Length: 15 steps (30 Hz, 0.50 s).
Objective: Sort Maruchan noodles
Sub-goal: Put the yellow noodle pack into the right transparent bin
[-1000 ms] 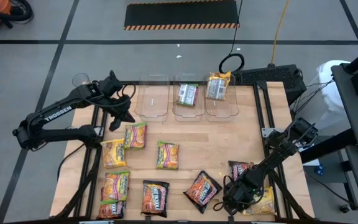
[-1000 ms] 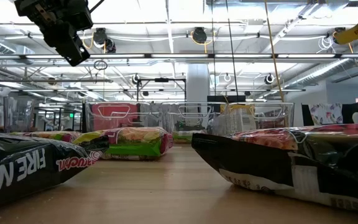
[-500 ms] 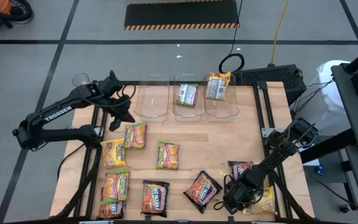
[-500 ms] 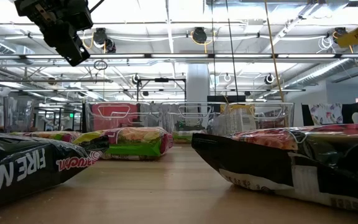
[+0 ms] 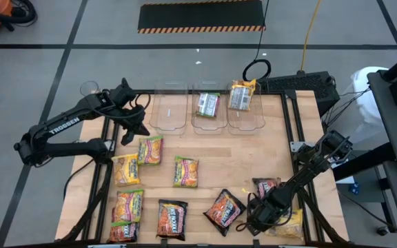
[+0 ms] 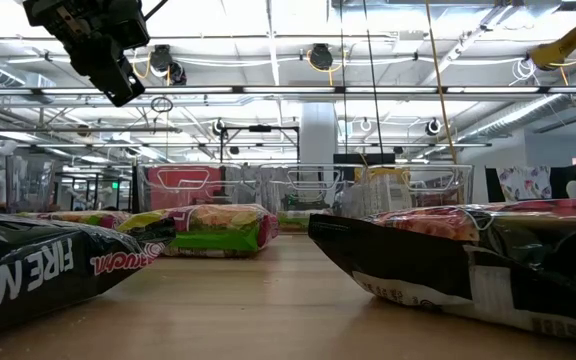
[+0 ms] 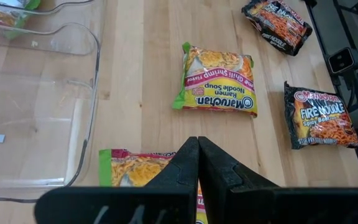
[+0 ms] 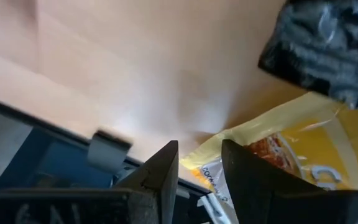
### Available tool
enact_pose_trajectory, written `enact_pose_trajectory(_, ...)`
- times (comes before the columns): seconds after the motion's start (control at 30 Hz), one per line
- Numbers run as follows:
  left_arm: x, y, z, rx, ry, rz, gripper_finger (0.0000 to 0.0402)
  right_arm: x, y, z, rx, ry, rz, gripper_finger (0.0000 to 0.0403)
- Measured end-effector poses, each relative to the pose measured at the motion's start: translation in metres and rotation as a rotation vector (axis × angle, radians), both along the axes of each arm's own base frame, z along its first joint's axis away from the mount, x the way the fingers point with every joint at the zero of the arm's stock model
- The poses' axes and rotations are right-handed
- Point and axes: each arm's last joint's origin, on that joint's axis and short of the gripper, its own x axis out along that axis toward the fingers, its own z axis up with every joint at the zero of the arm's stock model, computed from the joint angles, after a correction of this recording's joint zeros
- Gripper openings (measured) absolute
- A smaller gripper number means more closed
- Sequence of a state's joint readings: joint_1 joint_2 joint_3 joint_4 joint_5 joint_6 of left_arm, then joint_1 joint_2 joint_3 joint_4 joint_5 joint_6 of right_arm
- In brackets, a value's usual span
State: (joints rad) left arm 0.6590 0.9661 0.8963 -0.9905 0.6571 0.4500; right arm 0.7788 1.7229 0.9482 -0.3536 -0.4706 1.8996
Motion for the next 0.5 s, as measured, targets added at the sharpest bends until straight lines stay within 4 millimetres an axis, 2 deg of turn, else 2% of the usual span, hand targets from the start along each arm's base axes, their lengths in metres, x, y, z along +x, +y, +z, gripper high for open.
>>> enact_pose_trajectory(0.5, 0.0000, 0.0000, 0.0000, -0.001, 0.000, 0.001, 0.0008, -0.0083, -0.0047, -0.0028, -0.074, 0.091, -0.020, 0.0116)
